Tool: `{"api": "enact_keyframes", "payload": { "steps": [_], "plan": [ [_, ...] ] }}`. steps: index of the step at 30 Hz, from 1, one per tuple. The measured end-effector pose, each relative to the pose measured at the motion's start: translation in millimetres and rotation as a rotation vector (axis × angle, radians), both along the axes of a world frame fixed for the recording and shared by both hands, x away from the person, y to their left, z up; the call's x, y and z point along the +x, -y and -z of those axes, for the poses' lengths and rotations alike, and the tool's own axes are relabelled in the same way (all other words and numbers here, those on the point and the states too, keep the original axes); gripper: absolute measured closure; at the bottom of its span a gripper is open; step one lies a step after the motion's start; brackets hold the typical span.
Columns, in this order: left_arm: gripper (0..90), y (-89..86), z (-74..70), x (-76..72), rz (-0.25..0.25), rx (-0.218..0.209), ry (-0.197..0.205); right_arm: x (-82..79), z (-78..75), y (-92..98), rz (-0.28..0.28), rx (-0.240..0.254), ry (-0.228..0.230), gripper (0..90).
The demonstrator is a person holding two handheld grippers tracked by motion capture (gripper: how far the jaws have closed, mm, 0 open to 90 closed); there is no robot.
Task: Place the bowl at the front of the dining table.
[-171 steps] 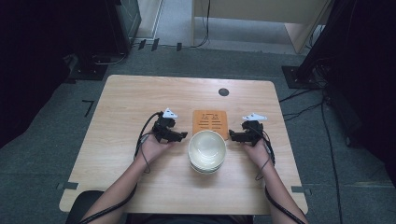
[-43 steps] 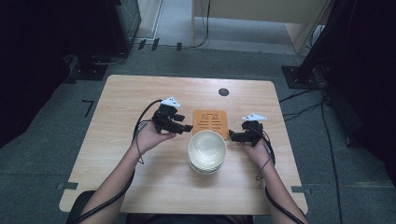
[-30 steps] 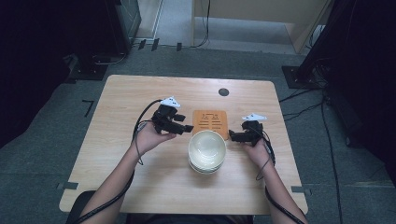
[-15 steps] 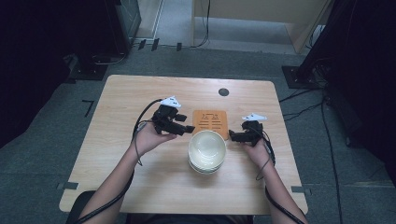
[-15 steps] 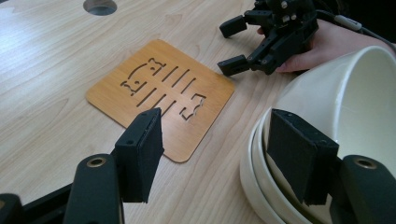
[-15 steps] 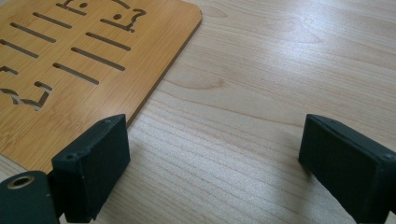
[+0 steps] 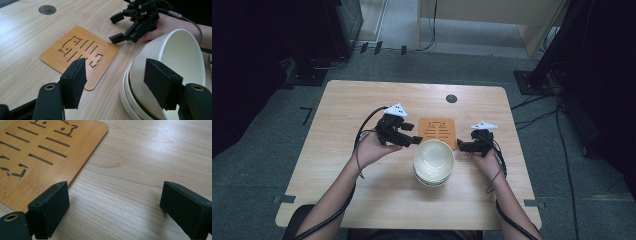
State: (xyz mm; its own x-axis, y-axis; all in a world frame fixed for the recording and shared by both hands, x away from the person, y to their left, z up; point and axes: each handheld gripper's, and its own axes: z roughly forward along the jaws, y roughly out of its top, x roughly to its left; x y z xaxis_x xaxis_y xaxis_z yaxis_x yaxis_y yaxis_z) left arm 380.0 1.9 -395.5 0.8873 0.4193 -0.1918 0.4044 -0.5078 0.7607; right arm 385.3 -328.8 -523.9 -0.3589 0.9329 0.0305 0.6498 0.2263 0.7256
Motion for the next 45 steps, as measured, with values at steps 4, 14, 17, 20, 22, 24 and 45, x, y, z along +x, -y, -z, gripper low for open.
{"api": "enact_keyframes", "payload": {
  "steps": [4,14,17,20,22,24,45],
  "plan": [
    [34.2,2.0,-1.5,-1.9,0.007,-0.008,0.001,0.0,0.0,0.0,0.000,0.000,0.000,8.1],
    [33.9,4.2,-7.8,-7.4,0.029,-0.021,0.010,0.0,0.0,0.0,0.000,-0.001,0.000,8.1],
    [33.4,7.3,-6.5,-8.7,0.033,-0.016,0.006,0.0,0.0,0.0,0.000,0.000,0.000,8.1],
    [33.1,9.0,-5.1,-8.1,0.033,-0.017,-0.003,0.0,0.0,0.0,0.000,0.000,0.000,8.1],
    [33.1,10.4,-3.7,-8.6,0.038,-0.016,-0.005,0.0,0.0,0.0,0.000,0.000,0.000,8.1],
    [33.0,12.3,-1.8,-9.4,0.039,-0.015,-0.004,0.0,0.0,0.0,0.000,0.000,0.000,8.1],
    [40.7,24.1,17.1,-9.7,0.074,-0.028,-0.012,0.1,0.0,0.0,-0.001,0.000,0.000,8.1]
  ]
}}
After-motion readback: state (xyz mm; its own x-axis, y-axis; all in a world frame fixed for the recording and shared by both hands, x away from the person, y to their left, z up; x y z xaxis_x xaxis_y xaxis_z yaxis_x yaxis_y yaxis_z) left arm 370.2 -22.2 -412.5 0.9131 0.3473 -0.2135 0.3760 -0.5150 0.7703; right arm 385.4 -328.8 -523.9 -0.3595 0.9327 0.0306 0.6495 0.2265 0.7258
